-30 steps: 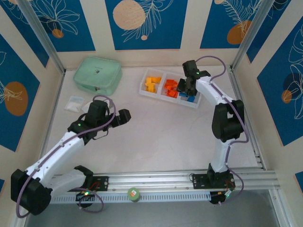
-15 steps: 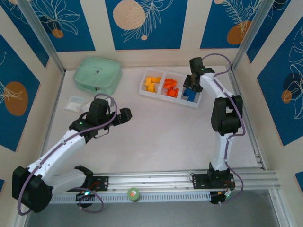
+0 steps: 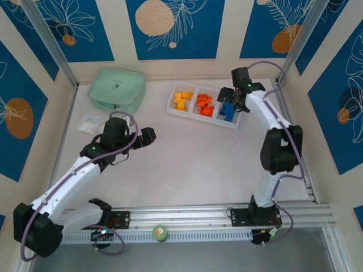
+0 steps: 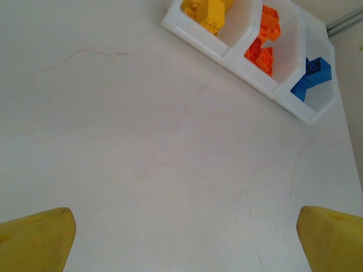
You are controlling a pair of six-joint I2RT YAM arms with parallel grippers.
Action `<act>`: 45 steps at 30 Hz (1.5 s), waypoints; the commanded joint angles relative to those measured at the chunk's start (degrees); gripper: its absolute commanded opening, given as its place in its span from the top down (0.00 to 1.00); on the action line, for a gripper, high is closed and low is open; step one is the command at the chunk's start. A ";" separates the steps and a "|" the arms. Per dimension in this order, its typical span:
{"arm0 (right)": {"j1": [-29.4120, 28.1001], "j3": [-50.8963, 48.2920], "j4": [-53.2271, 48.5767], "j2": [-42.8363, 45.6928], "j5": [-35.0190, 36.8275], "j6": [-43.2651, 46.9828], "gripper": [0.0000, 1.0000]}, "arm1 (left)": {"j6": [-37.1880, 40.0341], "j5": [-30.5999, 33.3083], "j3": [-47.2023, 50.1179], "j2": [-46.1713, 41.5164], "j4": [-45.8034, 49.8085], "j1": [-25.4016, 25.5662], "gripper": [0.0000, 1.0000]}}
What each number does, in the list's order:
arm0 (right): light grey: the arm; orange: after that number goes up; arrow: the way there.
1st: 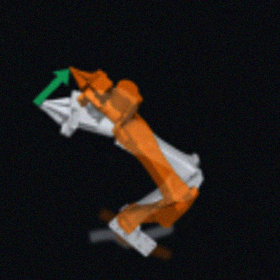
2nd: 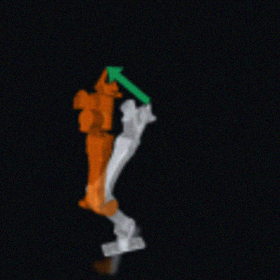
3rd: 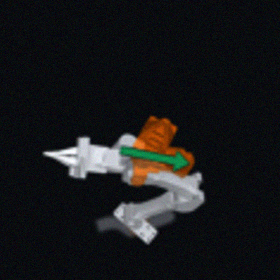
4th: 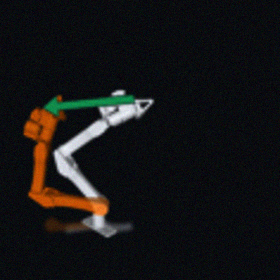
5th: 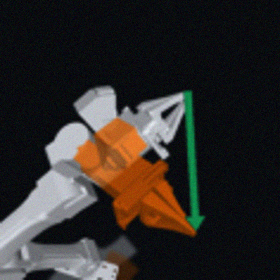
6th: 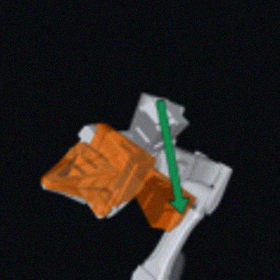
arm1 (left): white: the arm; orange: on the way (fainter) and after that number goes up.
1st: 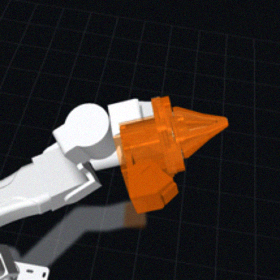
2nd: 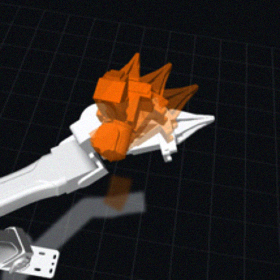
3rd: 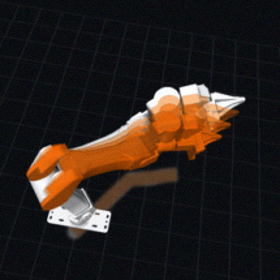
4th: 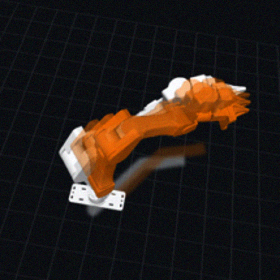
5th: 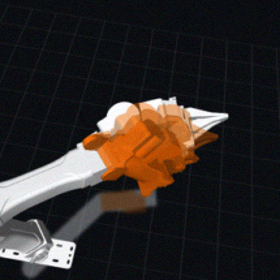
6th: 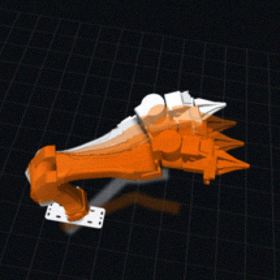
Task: Sort the legos into containers by color
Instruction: Place the lego in the container, then reset both arms
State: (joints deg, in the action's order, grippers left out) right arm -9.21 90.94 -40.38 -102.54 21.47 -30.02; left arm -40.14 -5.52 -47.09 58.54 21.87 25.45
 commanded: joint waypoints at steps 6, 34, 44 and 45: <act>0.14 -23.65 13.21 14.13 11.74 3.54 0.01 | 7.54 20.61 1.48 -3.00 1.41 -6.63 0.01; 9.16 -66.91 86.55 15.25 -17.02 24.34 0.01 | 42.53 11.70 29.63 30.94 -83.49 -20.74 0.01; 9.39 -66.44 85.66 15.25 -17.61 24.37 0.01 | 41.39 15.60 26.55 31.20 -77.63 -20.71 0.01; 9.39 -66.81 86.06 15.42 -17.52 24.39 0.01 | 41.37 15.62 26.52 31.17 -77.71 -20.76 0.01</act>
